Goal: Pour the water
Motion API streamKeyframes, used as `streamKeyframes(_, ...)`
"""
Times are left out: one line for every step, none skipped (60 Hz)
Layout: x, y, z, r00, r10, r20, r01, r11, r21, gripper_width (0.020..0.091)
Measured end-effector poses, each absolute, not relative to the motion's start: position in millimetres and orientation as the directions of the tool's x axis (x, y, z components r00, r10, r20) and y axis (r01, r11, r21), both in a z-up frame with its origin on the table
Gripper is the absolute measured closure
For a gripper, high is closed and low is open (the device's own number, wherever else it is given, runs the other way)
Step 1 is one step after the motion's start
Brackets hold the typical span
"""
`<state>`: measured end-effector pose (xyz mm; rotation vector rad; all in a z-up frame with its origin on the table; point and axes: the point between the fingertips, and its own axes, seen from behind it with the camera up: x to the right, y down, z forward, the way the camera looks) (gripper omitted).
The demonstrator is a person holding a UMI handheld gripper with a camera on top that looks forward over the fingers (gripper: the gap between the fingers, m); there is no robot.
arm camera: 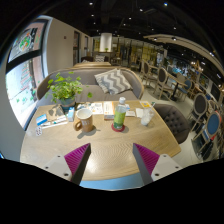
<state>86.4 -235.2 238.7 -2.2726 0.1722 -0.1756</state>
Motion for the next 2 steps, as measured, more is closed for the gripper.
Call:
streamKeyframes(87.8, -235.3, 239.7, 0.98, -0.183, 0.071, -0.065, -0.645, -0.761, 0.025)
streamKeyframes(88.8, -235.3, 240.6, 0.98, -0.185, 0.073, -0.064, -0.644, -0.762, 0.0249)
